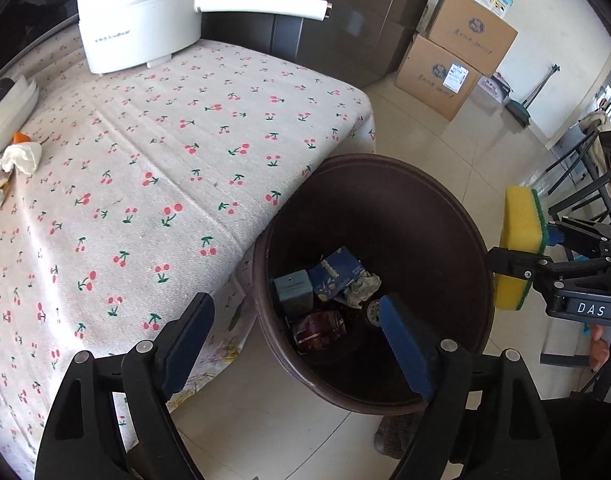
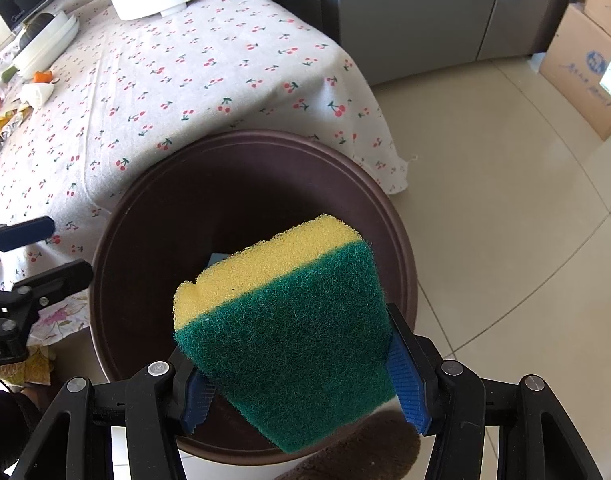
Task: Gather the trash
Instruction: 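Release the blue box and the sponge into the brown bin, then grasp the yellow snack wrapper with the left gripper while the right gripper grasps white tissue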
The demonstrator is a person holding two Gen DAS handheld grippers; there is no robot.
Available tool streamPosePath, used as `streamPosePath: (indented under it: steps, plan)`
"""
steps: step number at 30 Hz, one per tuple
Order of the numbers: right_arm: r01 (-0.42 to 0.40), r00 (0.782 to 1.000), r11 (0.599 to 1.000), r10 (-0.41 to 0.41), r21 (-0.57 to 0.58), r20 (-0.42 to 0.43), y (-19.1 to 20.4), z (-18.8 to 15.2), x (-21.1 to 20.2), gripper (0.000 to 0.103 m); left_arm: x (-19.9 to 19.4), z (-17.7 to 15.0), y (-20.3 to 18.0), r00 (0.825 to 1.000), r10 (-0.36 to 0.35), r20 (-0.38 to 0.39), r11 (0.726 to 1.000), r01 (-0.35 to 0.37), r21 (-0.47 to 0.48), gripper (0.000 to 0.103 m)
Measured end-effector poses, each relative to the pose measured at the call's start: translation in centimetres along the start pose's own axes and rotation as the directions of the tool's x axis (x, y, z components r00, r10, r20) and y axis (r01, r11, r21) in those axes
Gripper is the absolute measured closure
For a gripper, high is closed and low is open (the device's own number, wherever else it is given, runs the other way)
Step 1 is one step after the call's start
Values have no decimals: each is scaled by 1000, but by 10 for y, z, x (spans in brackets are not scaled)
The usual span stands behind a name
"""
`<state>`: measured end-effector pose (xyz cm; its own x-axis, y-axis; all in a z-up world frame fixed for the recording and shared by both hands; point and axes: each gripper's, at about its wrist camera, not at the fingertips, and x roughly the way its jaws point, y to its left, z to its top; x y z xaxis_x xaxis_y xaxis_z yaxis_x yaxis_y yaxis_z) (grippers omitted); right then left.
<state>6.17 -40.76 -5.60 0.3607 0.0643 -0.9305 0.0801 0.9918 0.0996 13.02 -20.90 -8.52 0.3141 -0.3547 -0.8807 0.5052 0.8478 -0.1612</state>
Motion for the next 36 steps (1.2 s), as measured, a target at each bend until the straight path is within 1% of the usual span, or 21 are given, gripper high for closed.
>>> streamPosePath:
  steps: [3, 4, 7, 8, 17, 23, 29, 36]
  plan:
    - [3, 1000, 1000, -3, -4, -6, 5, 2, 2, 37, -7, -2, 10, 1000, 14, 4, 1000, -14, -8, 14]
    - [5, 1000, 1000, -5, -2, -6, 6, 2, 2, 34, -10, -2, 14, 1000, 19, 5, 1000, -19, -12, 14]
    - [2, 1000, 1000, -2, 4, -9, 10, 5, 3, 22, -17, -5, 25, 999, 35, 11, 999, -35, -28, 13]
    - [-3, 1000, 1000, 3, 4, -6, 11, 5, 3, 21, -20, -6, 29, 999, 40, 12, 999, -39, -34, 12]
    - [3, 1000, 999, -3, -32, -12, 31, 10, 7, 19, -40, -15, 71, 995, 92, 25, 992, -89, -88, 7]
    - [2, 1000, 999, -2, -43, -10, 45, 17, 9, 18, -56, -27, 108, 990, 136, 27, 981, -131, -144, 6]
    - [-4, 1000, 998, 4, -65, 5, 69, 30, 11, 17, -74, -40, 148, 983, 178, 36, 960, -166, -223, 6]
    - [-32, 999, 993, 35, -112, 18, 119, 44, 14, 16, -95, -57, 200, 972, 231, 42, 925, -206, -321, 6]
